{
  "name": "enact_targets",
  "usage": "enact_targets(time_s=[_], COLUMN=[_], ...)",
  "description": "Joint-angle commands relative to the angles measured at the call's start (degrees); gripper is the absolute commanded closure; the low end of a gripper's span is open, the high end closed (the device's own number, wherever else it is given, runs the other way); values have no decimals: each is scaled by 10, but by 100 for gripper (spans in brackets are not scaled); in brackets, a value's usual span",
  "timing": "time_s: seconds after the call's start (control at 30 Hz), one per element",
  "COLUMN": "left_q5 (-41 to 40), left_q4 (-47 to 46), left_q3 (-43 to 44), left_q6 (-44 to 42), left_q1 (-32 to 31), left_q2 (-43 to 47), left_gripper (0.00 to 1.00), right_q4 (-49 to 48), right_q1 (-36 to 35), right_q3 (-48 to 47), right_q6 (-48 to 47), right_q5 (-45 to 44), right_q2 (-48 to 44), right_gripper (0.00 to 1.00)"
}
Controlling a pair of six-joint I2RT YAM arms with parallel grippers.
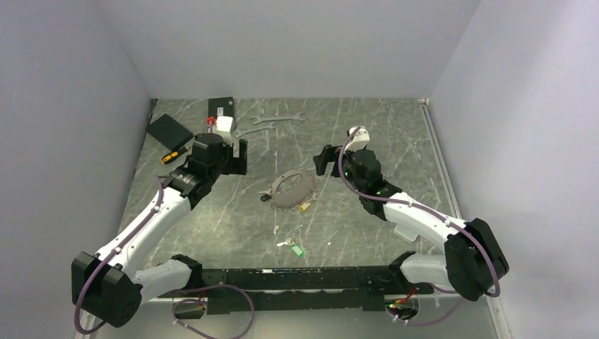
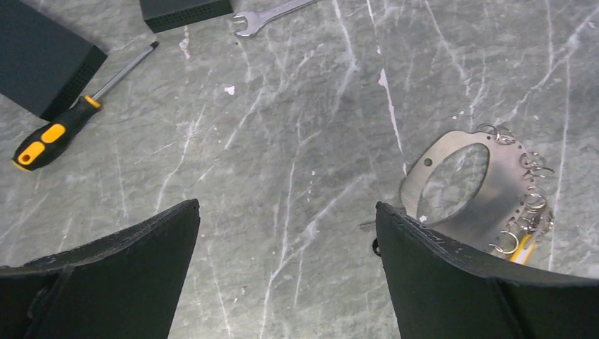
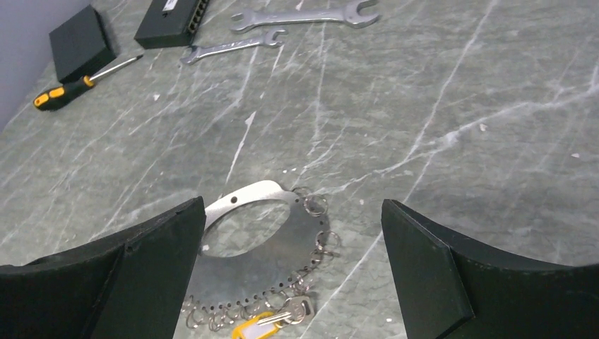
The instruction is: Put the keys on the keyring
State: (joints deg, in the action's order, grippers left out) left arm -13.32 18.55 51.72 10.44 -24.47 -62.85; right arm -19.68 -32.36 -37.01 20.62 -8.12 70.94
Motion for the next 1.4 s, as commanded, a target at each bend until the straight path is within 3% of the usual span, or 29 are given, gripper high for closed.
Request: enact_targets(time_s=[0.0, 0.17, 0.27, 0.43, 0.57, 0.77, 1.03, 1.17, 1.37], left_q5=[-31, -36, -20, 1, 23, 96, 218, 286, 363], left_q4=[2, -12, 1, 40, 56, 40, -82, -166, -181], left_q3=[12, -18, -10, 20, 30, 16, -66, -145, -202], left_q6=[-3, -46, -58, -65, -73, -97, -150, -232, -362], left_q1=[-1, -1, -1, 0, 0, -1, -2, -8, -25], left_q2=[23, 61, 57, 29, 19, 34, 93, 122, 128], left_gripper=[1, 1, 1, 8, 15, 22, 34, 40, 36], right_q4=[-28, 15, 59, 103, 107, 133, 127, 114, 117], right_q1=[-22, -29, -30, -39, -52, -78, -95, -96, -96], right_q3=[-25, -72, -116, -171, -187, -209, -199, -173, -111], right_q6=[-27, -46, -63, -80, -101, -128, -137, -120, -74], right_q5=[-12, 24, 62, 159, 249, 312, 319, 296, 157], right_q2=[8, 61, 103, 157, 191, 227, 234, 220, 169], right_gripper=[0, 1, 11, 27, 30, 36, 40, 43, 43])
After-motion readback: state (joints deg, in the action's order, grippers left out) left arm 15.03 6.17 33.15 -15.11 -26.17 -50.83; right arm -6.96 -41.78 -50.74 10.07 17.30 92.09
